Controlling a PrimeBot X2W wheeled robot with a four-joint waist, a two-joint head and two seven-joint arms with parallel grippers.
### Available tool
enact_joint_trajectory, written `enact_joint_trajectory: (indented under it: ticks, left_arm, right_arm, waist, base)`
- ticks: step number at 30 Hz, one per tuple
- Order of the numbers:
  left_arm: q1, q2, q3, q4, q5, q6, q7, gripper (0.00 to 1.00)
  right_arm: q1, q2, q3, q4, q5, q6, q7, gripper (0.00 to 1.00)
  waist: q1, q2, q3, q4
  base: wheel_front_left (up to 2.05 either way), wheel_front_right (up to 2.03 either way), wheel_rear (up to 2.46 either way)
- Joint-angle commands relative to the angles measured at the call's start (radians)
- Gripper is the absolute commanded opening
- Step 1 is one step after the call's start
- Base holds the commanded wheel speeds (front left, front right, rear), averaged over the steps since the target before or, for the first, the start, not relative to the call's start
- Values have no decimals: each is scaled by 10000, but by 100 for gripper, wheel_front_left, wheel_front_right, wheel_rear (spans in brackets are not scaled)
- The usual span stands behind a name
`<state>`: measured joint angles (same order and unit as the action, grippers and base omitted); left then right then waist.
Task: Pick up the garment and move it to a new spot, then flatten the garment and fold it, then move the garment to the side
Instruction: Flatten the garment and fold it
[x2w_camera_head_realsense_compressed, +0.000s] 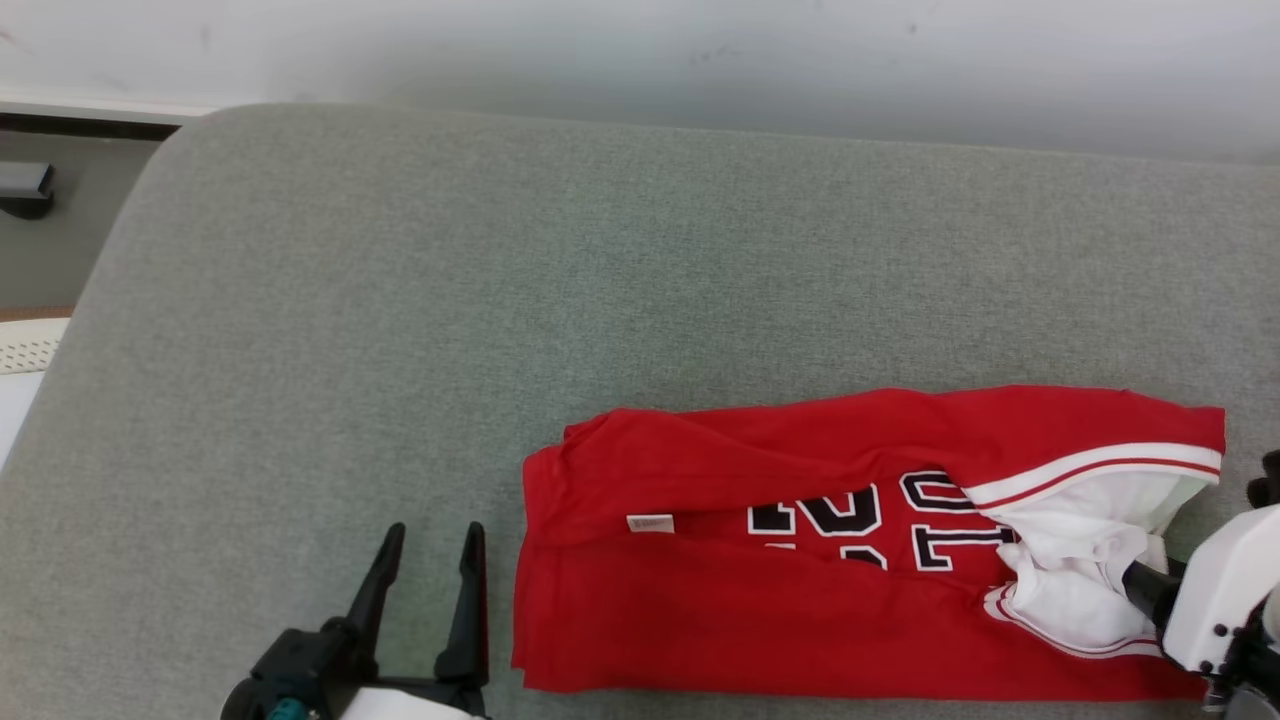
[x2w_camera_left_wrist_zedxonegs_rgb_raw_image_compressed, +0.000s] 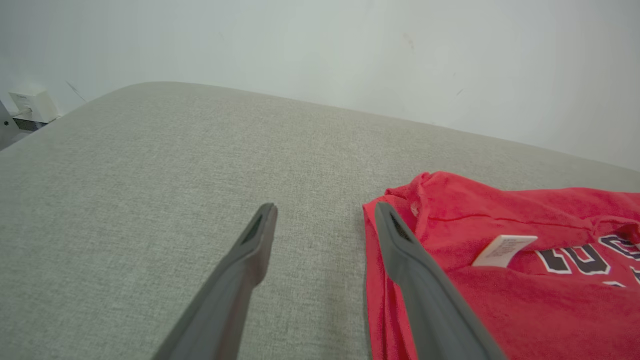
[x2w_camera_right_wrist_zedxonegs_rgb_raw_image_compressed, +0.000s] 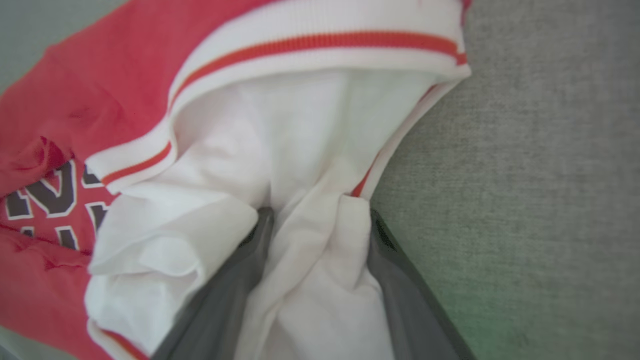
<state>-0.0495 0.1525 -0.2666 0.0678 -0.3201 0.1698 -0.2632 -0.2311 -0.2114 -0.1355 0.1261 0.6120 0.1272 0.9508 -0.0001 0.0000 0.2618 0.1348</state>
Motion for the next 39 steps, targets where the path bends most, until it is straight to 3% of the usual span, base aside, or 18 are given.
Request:
enact_joint_trajectory:
  ticks: [1,6,12,19,25,30,39]
  left_arm:
    - [29,-91,48,87,151,-121,-14,100]
    - [29,-284,188,313,469,-365,-14,100]
    - [228,-472,413,517,770,-578,-14,100]
    - [363,-651,623,792,1111,-887,-15,100]
    - [450,-823,785,978,1280,-1052,-15,100]
    - [514,-923,786,1091,1341,-1137,-15,100]
    - [537,-994,598,1268,1132,-1126,-15,100]
  right_arm:
    - [276,570,485,160,244,59,39,0]
    - [-151,489,243,104,565,50,-626,0]
    - [-338,-3,-731,188,858,32,-1093,0]
    - [-420,-1113,-2277,361,602,29,-1080,0]
    - [-709,-1524,-3240,55,398,30,-791,0]
    - [-798,-1549,-2818,-1107,719,30,-276,0]
    - [-388,-549,-274,-3181,1368,30,1079,0]
  waist:
    - [1,0,33,43]
    - [1,0,24,117]
    - [1,0,-85,95]
    - [1,0,-251,131]
    - [1,0,-486,210]
    - [1,0,-682,351]
    - [1,0,-846,612]
  base:
    - [0,0,0]
    - [0,0,0]
    - [0,0,0]
    - [0,0,0]
    - [0,0,0]
    - [0,0,0]
    - [0,0,0]
